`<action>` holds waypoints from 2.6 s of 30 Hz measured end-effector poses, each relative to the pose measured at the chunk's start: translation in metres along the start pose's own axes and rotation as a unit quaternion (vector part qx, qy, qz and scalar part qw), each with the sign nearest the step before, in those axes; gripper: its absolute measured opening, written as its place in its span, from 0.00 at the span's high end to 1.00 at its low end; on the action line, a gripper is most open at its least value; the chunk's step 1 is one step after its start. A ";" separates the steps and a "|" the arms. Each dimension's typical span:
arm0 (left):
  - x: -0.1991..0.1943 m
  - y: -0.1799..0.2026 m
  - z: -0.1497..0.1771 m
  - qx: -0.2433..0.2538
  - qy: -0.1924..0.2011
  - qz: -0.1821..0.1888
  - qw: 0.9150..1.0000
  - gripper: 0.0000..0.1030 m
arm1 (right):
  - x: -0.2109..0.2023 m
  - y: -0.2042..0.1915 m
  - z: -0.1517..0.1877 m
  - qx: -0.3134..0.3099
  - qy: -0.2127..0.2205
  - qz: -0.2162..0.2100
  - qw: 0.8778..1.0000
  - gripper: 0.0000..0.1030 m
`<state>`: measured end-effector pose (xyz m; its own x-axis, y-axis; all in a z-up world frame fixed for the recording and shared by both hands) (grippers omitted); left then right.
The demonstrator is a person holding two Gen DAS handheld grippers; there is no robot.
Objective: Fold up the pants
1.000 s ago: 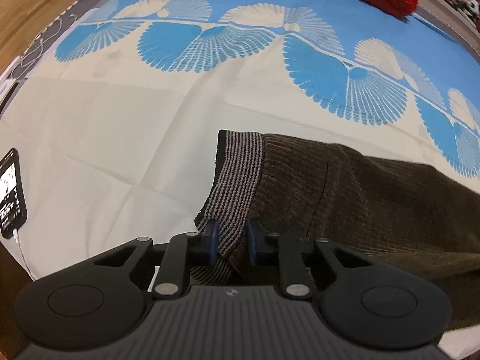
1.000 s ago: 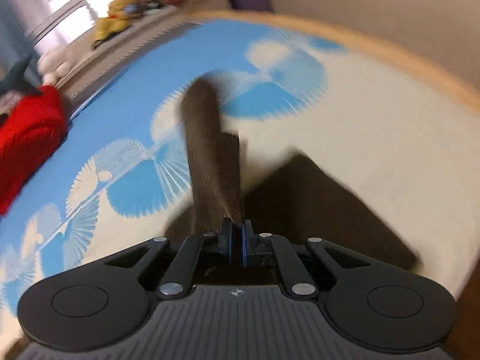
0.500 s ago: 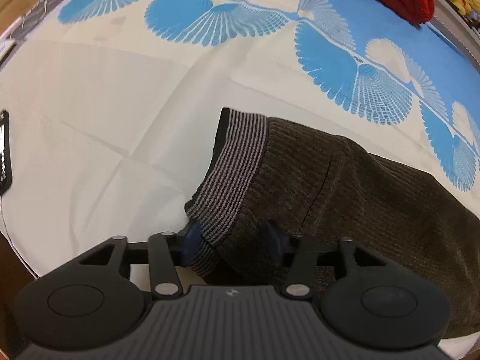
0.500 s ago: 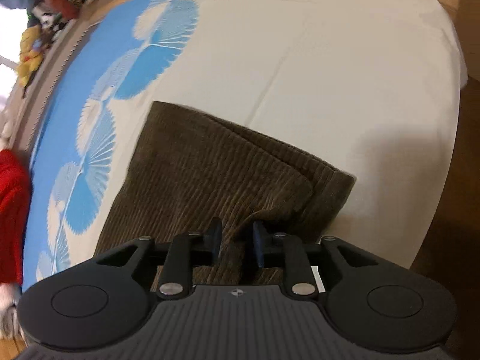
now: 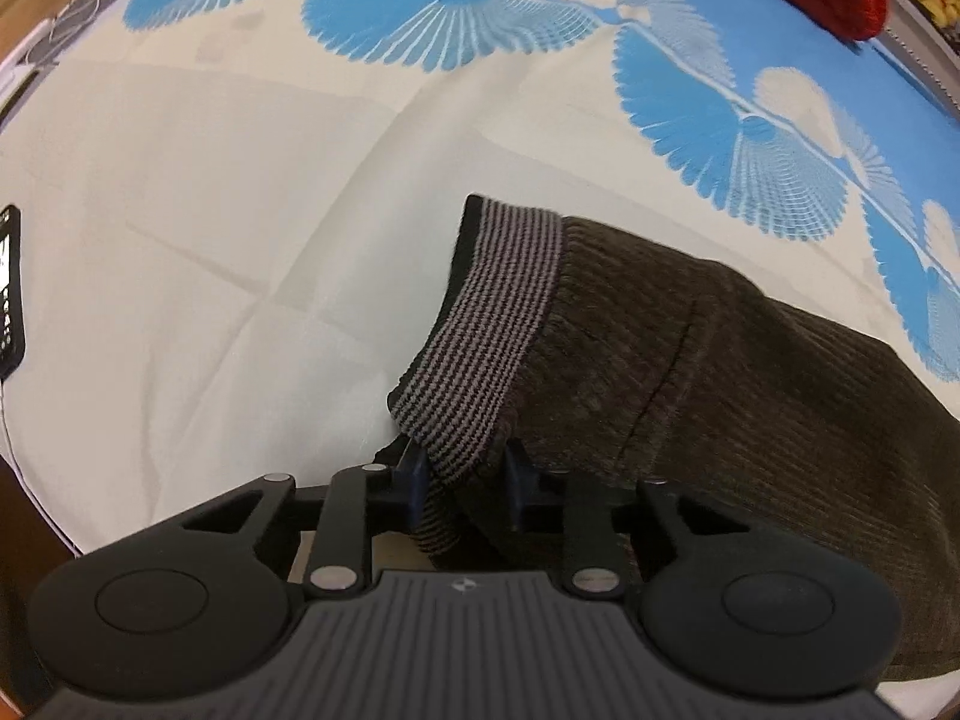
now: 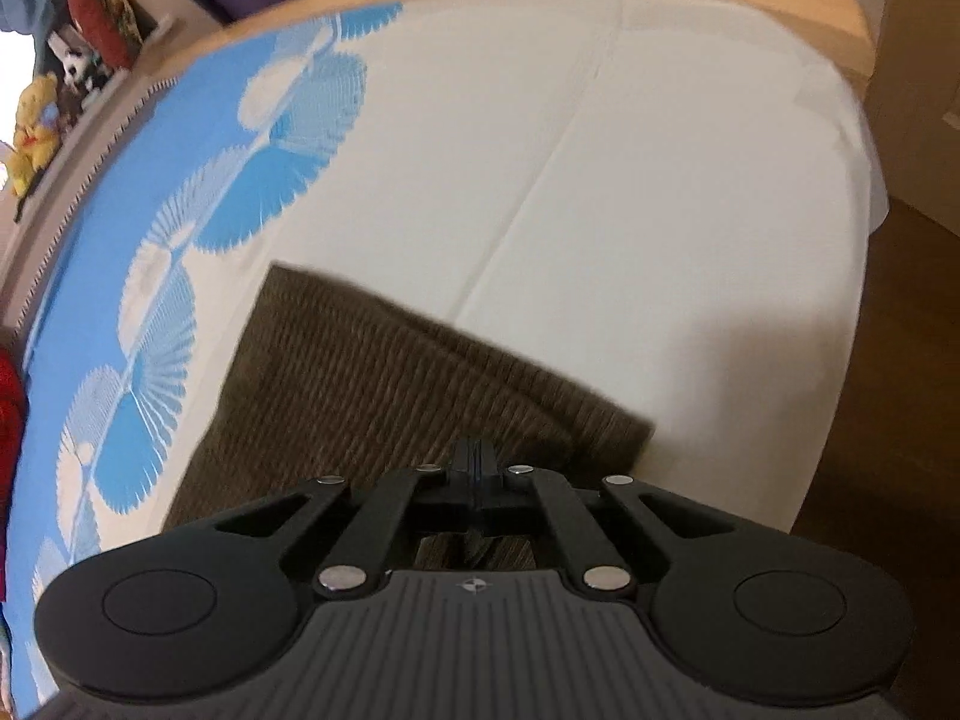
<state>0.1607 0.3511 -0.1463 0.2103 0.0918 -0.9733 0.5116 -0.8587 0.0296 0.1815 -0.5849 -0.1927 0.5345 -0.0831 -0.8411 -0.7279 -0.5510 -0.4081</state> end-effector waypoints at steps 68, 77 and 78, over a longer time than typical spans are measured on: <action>0.044 0.114 -0.025 0.230 0.034 -0.022 0.972 0.59 | 0.040 -0.019 0.025 -0.249 -0.038 0.101 0.963 1.00; 0.044 0.124 -0.020 0.254 0.043 -0.034 0.966 0.79 | 0.048 -0.015 0.020 -0.258 -0.025 0.103 0.960 1.00; 0.042 0.126 -0.024 0.246 0.045 -0.038 0.968 0.79 | 0.046 -0.016 0.020 -0.257 -0.024 0.104 0.960 1.00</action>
<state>0.2537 0.2586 -0.1781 0.2705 0.1890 -0.9440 0.0753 -0.9817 -0.1749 0.2090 -0.5636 -0.2321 0.3701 -0.2042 -0.9063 -0.5020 -0.8648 -0.0102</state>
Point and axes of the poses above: each gripper's, at about its wrist camera, not at the fingertips, and x roughly the way its jaws point, y to its right, z to its underside, the point moved 10 cm from there along x, roughly the way its jaws point
